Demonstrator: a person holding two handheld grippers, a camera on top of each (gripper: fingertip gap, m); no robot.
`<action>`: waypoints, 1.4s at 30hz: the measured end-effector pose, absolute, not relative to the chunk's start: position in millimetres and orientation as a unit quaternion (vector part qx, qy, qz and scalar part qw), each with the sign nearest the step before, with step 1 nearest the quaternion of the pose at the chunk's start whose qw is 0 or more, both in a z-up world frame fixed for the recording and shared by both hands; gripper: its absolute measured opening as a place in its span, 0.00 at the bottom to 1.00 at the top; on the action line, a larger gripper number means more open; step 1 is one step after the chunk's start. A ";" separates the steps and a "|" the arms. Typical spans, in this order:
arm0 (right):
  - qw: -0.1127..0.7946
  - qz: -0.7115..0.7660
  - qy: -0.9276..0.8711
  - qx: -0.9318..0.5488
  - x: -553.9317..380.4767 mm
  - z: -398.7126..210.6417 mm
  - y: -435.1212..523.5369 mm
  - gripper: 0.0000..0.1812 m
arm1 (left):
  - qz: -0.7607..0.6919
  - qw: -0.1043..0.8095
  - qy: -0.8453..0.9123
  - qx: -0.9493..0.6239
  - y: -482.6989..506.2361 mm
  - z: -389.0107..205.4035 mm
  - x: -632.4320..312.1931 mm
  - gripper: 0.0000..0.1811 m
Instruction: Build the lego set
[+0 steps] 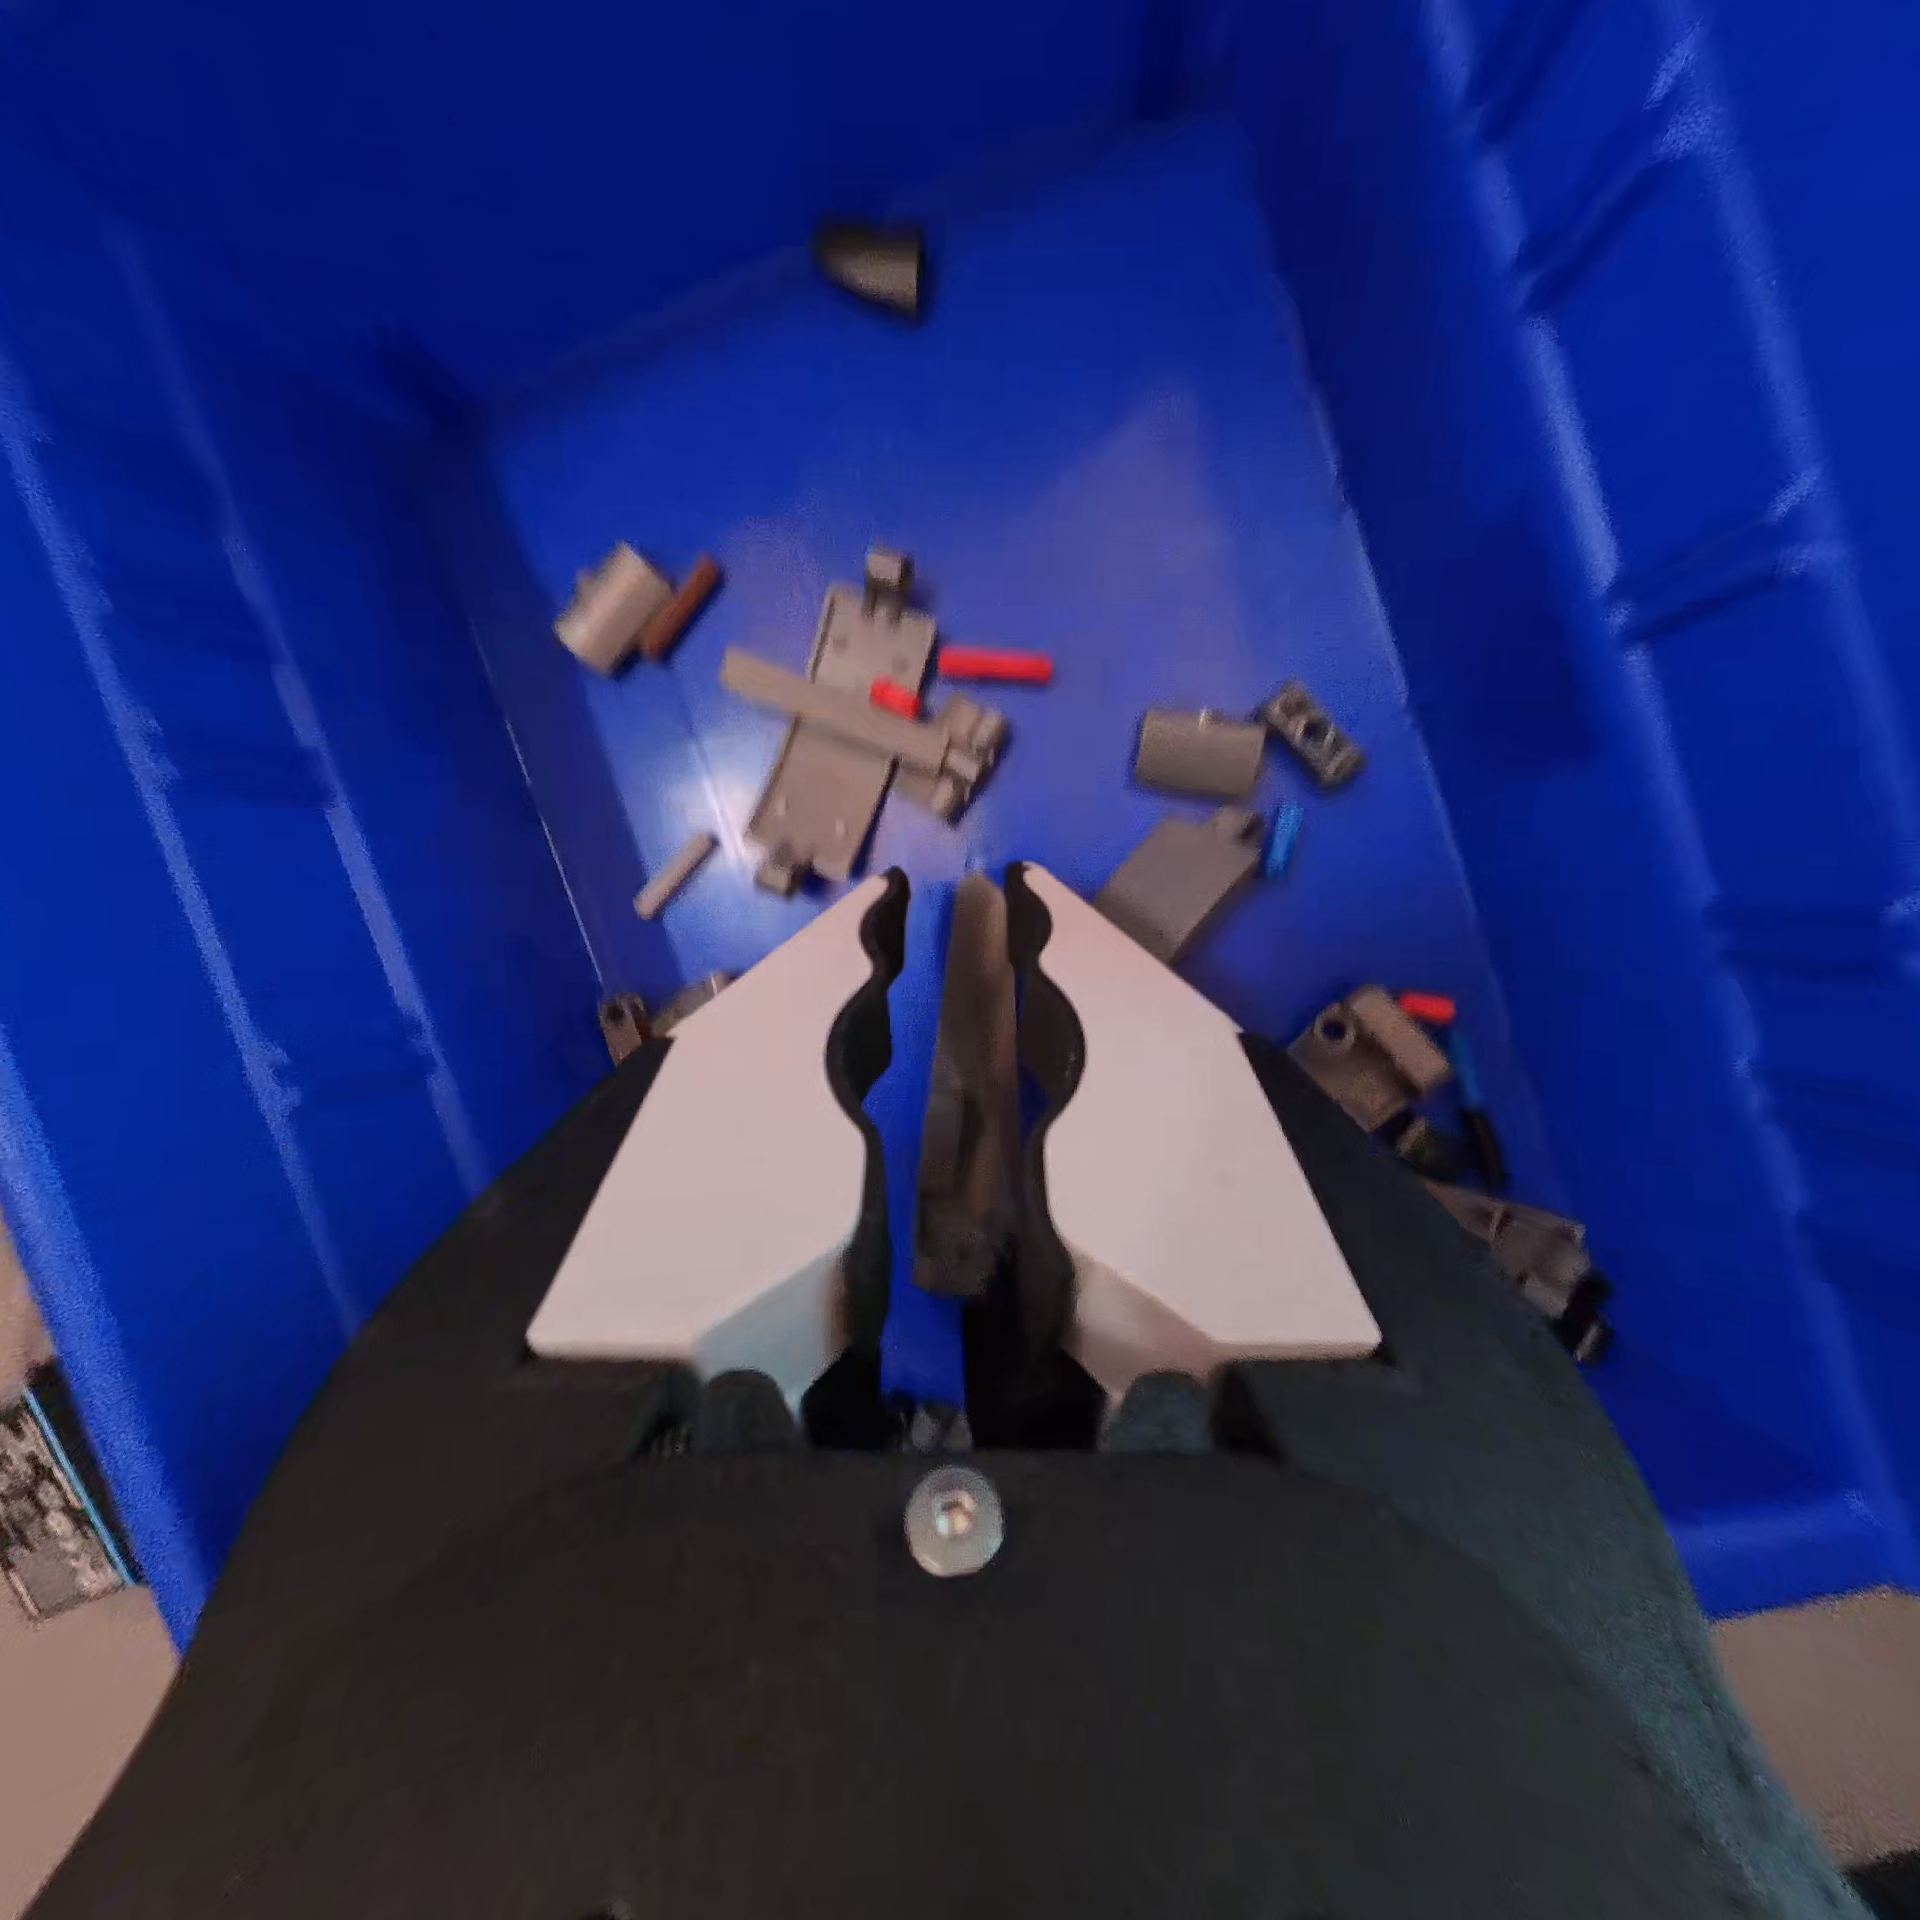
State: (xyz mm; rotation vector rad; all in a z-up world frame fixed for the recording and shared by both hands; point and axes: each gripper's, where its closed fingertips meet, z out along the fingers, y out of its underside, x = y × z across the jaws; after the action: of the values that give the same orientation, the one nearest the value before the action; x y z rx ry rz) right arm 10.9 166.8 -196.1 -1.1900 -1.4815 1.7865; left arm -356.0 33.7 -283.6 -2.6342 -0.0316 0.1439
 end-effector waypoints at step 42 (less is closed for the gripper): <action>0.300 0.649 -0.562 -0.416 12.9 -176.8 157.3 0.10 | -0.081 0.553 -0.020 -0.829 48.0 -121.5 -319.5 0.11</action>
State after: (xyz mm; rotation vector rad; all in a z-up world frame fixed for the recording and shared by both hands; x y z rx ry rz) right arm 12.9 157.3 -176.8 -1.1051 -1.4922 1.7215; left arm -319.5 48.0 -121.5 -1.9603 -0.0479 -0.1924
